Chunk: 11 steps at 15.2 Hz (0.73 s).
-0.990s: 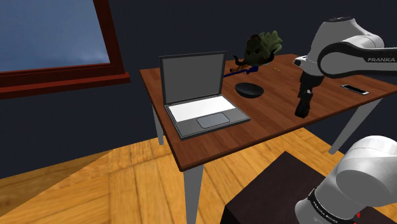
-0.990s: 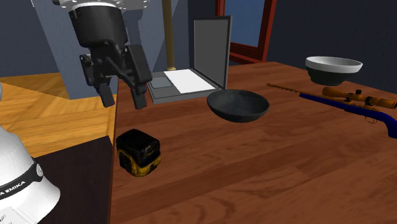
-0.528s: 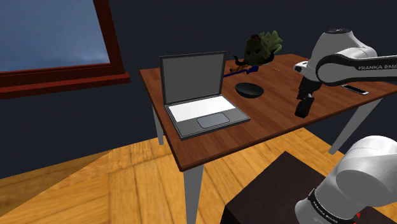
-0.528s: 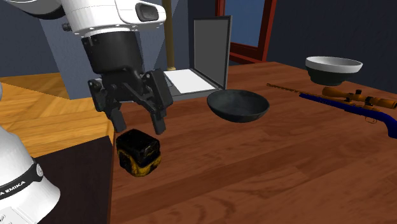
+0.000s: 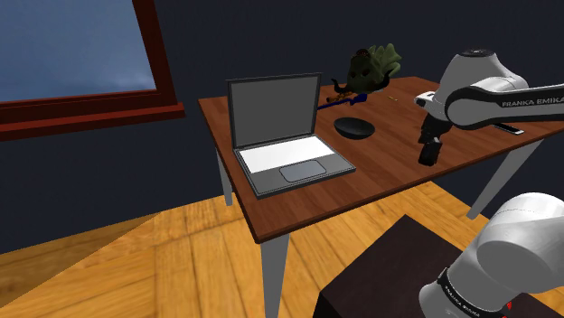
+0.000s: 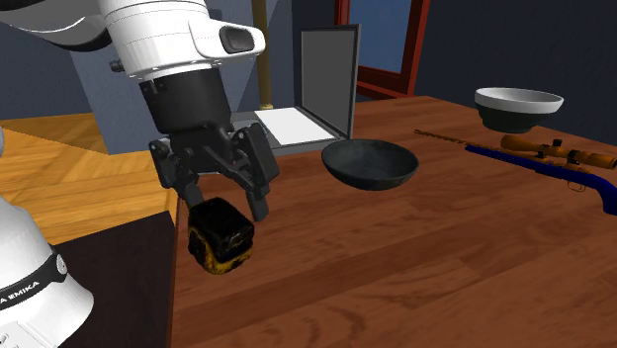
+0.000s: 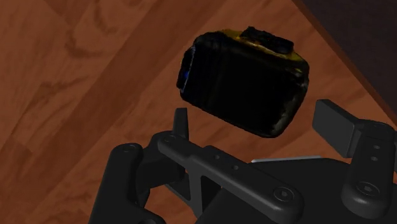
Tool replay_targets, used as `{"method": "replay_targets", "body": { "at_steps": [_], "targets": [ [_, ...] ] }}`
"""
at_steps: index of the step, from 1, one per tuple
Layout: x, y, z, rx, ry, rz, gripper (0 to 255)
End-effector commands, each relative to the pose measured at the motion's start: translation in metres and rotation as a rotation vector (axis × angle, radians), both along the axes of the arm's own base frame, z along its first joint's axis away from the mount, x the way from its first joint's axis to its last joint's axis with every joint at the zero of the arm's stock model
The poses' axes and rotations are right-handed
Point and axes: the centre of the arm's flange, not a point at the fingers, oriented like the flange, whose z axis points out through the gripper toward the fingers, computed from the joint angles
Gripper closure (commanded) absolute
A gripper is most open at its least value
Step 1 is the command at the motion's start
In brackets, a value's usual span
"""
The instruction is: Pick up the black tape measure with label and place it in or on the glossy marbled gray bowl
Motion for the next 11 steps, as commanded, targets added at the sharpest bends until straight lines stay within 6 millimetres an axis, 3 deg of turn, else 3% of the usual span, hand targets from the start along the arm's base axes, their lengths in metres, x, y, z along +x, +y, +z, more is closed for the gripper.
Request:
{"method": "replay_targets", "body": {
  "at_steps": [1,3,4,11],
  "targets": [
    [-0.003,0.0004,-0.0061,0.011,0.026,-0.003,0],
    [-0.003,0.0004,-0.0061,0.011,0.026,-0.003,0],
    [-0.0034,0.0,-0.0057,0.011,0.026,-0.003,255],
    [-0.0034,0.0001,-0.0057,0.011,0.026,-0.003,255]
  ]
}}
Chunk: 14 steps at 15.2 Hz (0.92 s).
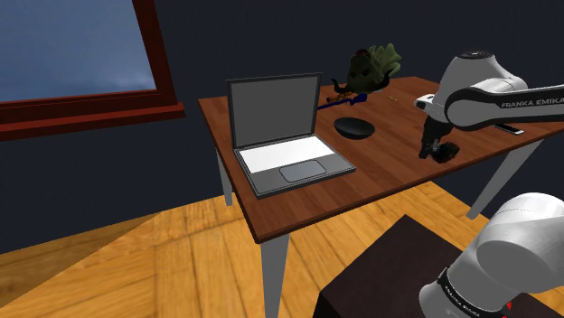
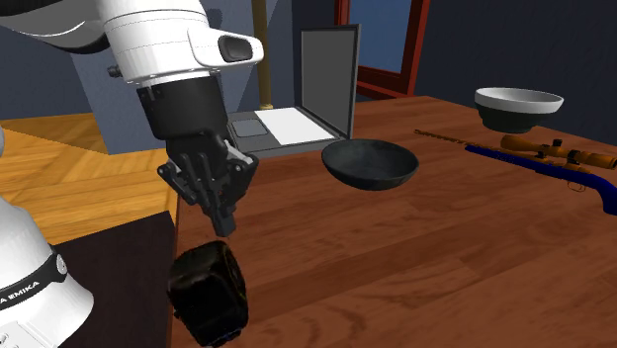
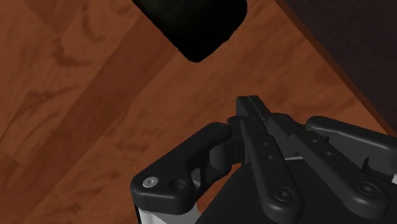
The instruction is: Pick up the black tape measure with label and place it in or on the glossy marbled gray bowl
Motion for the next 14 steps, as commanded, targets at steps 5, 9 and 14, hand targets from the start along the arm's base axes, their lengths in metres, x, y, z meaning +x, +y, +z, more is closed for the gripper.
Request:
{"method": "replay_targets", "body": {
  "at_steps": [5,9,14],
  "targets": [
    [-0.007,-0.024,0.013,0.016,0.046,0.098,0],
    [-0.012,-0.074,0.038,0.047,0.139,0.295,0],
    [-0.013,-0.078,0.017,0.048,0.14,0.298,0]
  ]
}}
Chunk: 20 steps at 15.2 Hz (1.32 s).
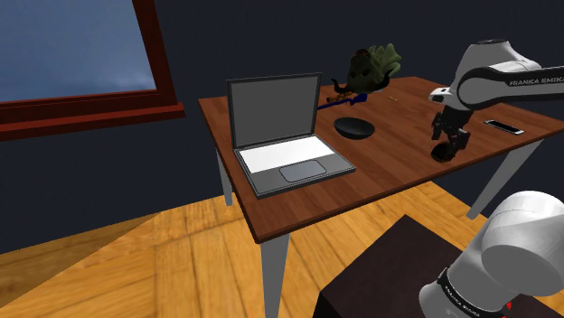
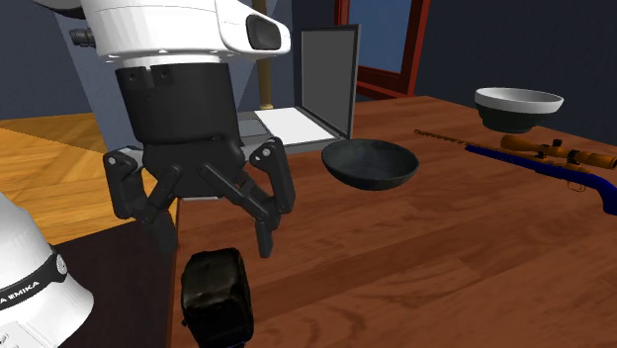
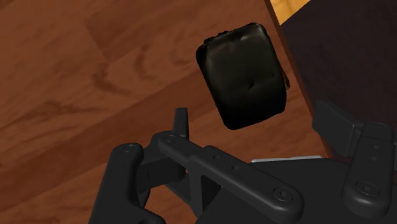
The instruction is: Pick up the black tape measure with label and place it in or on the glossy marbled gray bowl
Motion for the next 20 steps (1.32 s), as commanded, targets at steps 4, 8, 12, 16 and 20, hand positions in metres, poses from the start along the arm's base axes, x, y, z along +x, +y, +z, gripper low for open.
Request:
{"method": "replay_targets", "body": {
  "at_steps": [4,8,12,16,20],
  "targets": [
    [-0.001,-0.005,-0.023,0.0,0.001,0.002,0],
    [-0.001,-0.005,-0.023,0.0,0.001,0.002,0],
    [-0.001,-0.005,-0.023,0.0,0.001,0.002,255],
    [-0.001,-0.005,-0.023,0.0,0.001,0.002,255],
    [-0.001,-0.005,-0.023,0.0,0.001,0.002,255]
  ]
}}
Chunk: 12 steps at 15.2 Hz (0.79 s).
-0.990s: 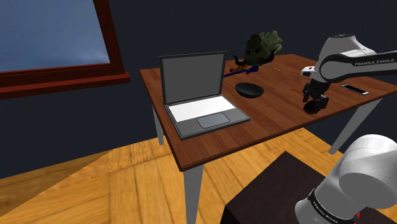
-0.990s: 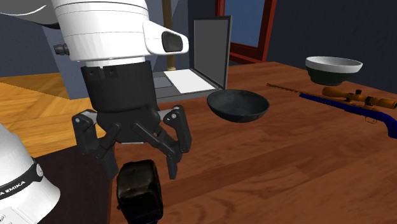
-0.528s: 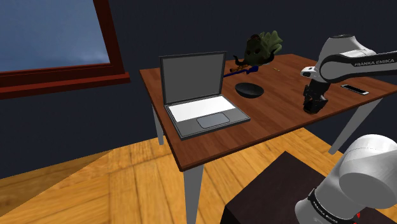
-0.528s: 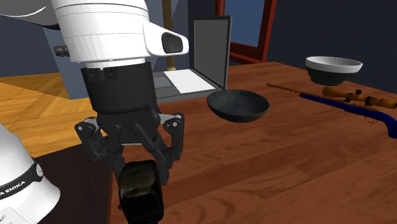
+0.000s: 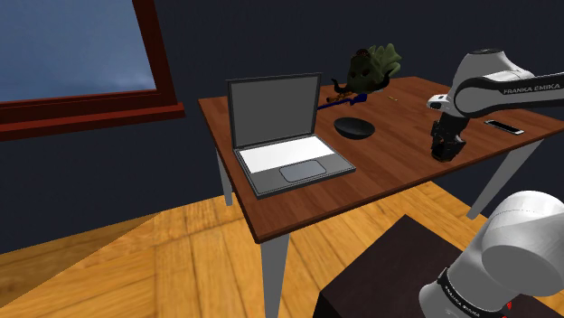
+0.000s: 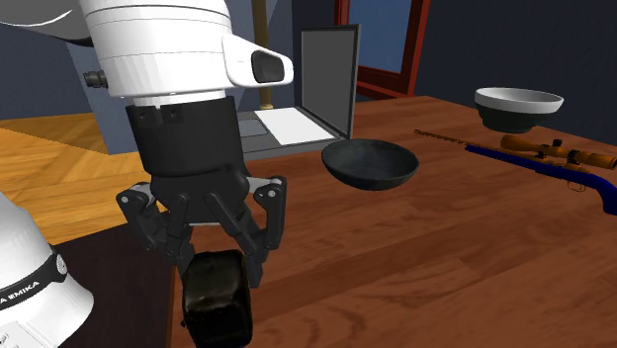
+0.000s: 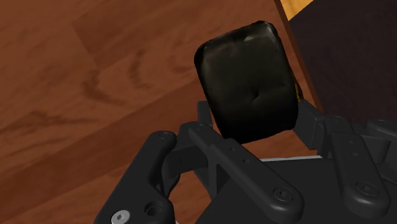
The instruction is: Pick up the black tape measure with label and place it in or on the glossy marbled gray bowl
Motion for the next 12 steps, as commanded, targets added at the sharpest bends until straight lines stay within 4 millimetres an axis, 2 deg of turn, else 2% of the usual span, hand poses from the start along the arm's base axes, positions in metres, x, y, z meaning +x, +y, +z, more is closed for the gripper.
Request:
{"method": "replay_targets", "body": {
  "at_steps": [1,12],
  "targets": [
    [0.0,0.0,0.0,0.0,0.0,0.0,255],
    [0.0,0.0,0.058,0.0,0.0,0.0,255]
  ]
}}
